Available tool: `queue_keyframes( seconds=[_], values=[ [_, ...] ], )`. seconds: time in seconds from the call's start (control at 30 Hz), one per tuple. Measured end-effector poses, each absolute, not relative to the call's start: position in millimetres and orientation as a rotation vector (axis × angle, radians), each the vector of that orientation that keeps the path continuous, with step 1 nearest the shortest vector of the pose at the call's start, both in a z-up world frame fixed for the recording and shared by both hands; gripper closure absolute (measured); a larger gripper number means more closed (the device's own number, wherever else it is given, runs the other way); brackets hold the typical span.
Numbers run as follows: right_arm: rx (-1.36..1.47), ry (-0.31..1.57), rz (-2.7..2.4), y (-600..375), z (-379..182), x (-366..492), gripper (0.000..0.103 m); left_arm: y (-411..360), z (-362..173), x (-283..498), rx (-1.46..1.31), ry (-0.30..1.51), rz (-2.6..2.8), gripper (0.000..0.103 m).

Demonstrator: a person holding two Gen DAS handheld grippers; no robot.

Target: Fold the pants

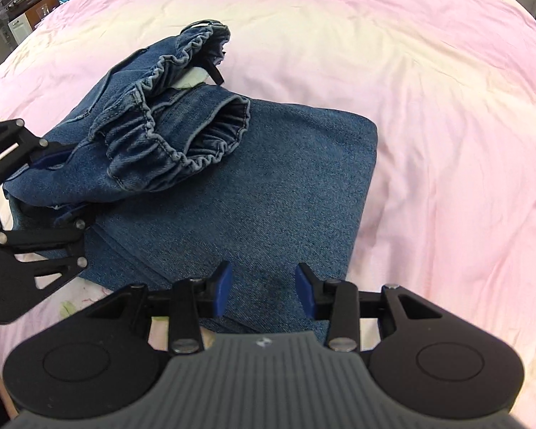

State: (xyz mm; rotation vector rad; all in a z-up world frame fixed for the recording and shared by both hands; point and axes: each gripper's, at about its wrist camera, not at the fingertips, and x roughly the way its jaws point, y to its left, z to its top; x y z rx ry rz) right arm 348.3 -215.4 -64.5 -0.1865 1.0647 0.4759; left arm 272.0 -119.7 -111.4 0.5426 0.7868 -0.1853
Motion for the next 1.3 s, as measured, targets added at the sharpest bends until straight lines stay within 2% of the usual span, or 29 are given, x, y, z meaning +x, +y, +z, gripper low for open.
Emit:
queue_keyframes(
  seconds=[0.2, 0.33, 0.5, 0.6, 0.63, 0.83, 0.97, 1.0, 1.03, 1.07, 1.1, 1.13, 1.17, 1.2, 1.23, 1.27, 1.3],
  values=[
    [-0.171, 1.037, 0.478, -212, -55, 341, 0.061, -76, -73, 264, 0.191, 0.786, -0.323, 0.037],
    [-0.167, 1.005, 0.505, -201, -36, 333, 0.060, -42, -57, 245, 0.080, 0.758, -0.349, 0.037],
    [-0.131, 0.966, 0.559, -181, -15, 327, 0.060, 11, -57, 242, 0.077, 0.769, -0.268, 0.036],
    [-0.106, 0.945, 0.589, -167, -6, 331, 0.054, 37, -64, 237, 0.085, 0.808, -0.257, 0.031],
    [-0.101, 0.937, 0.592, -163, -5, 334, 0.051, 42, -68, 237, 0.089, 0.825, -0.261, 0.031],
    [0.087, 0.968, 0.550, -150, -11, 373, 0.051, 56, -100, 227, 0.129, 0.917, -0.258, 0.029],
    [0.203, 1.000, 0.508, -145, -27, 398, 0.053, 61, -122, 228, 0.150, 0.943, -0.214, 0.029],
    [0.210, 1.010, 0.500, -143, -31, 403, 0.057, 64, -125, 231, 0.124, 0.949, -0.209, 0.029],
    [0.218, 1.025, 0.502, -141, -35, 406, 0.067, 67, -127, 233, 0.099, 0.951, -0.204, 0.029],
    [0.227, 1.029, 0.500, -141, -36, 408, 0.067, 70, -129, 236, 0.080, 0.950, -0.199, 0.029],
    [0.233, 1.023, 0.501, -142, -36, 407, 0.069, 72, -130, 238, 0.064, 0.949, -0.195, 0.035],
    [0.233, 1.001, 0.511, -142, -32, 403, 0.074, 75, -130, 240, 0.035, 0.958, -0.206, 0.048],
    [0.242, 0.974, 0.527, -144, -25, 398, 0.077, 77, -131, 242, 0.006, 0.971, -0.217, 0.051],
    [0.250, 0.952, 0.544, -146, -18, 393, 0.083, 79, -131, 244, -0.006, 0.977, -0.204, 0.056],
    [0.255, 0.933, 0.555, -150, -9, 385, 0.096, 81, -131, 244, -0.005, 0.979, -0.198, 0.066],
    [0.267, 0.919, 0.570, -155, -3, 377, 0.096, 83, -131, 244, 0.000, 0.981, -0.180, 0.076],
    [0.276, 0.908, 0.577, -160, 3, 368, 0.097, 86, -133, 245, 0.016, 0.988, -0.157, 0.082]
  ],
)
